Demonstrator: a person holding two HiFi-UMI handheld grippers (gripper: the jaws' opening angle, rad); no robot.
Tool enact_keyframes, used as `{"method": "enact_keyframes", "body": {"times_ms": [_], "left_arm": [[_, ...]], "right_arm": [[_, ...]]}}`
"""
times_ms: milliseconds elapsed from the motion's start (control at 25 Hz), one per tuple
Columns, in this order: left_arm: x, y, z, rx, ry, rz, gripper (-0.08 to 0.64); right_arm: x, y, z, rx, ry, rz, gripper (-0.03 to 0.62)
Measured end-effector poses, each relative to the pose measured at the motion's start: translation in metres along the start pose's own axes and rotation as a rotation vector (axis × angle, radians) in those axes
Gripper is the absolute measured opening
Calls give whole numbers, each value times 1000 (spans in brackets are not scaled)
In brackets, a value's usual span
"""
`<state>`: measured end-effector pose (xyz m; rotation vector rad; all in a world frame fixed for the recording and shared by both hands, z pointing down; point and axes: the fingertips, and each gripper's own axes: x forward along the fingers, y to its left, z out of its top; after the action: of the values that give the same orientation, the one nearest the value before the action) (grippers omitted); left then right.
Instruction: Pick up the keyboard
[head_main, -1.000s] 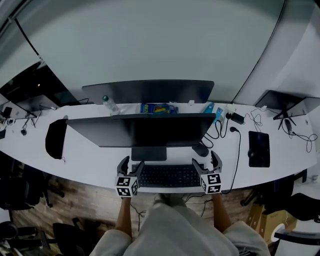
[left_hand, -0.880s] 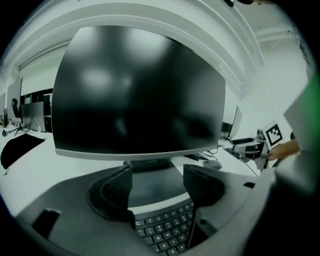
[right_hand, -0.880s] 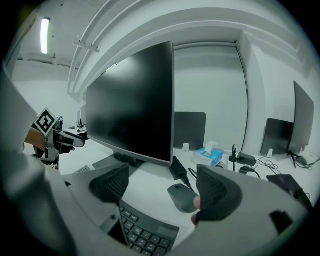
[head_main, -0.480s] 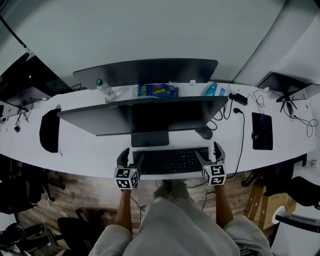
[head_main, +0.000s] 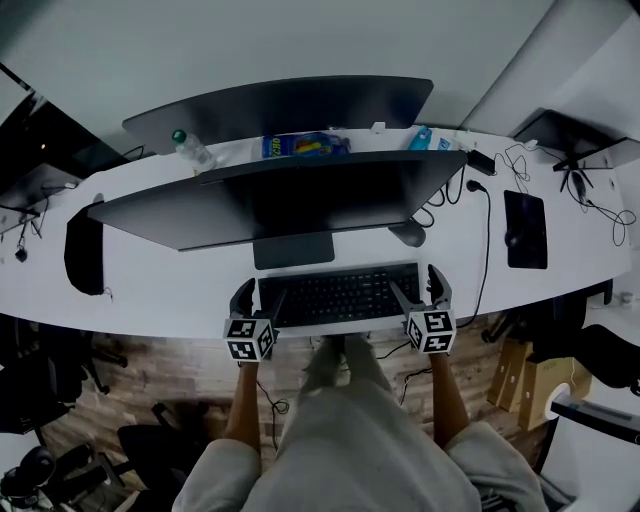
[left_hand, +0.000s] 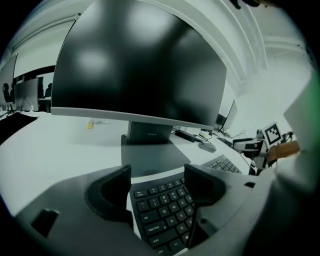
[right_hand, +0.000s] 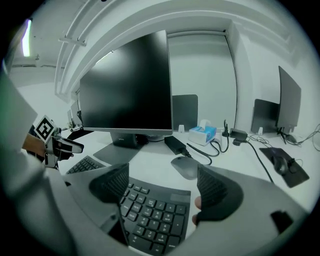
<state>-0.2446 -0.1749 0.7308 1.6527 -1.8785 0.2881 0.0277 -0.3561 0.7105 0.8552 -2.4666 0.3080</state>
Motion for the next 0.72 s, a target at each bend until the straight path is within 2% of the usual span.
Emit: {"method": "enact_keyframes", "body": {"times_ms": [280,720], "left_arm": [[11,6,-13,-65,22,28,314],[32,20,-34,-117,72,70,325]], "right_arm": [[22,-4,-26,46,64,41,413],[55,-13,-61,128,152,90,419]]}}
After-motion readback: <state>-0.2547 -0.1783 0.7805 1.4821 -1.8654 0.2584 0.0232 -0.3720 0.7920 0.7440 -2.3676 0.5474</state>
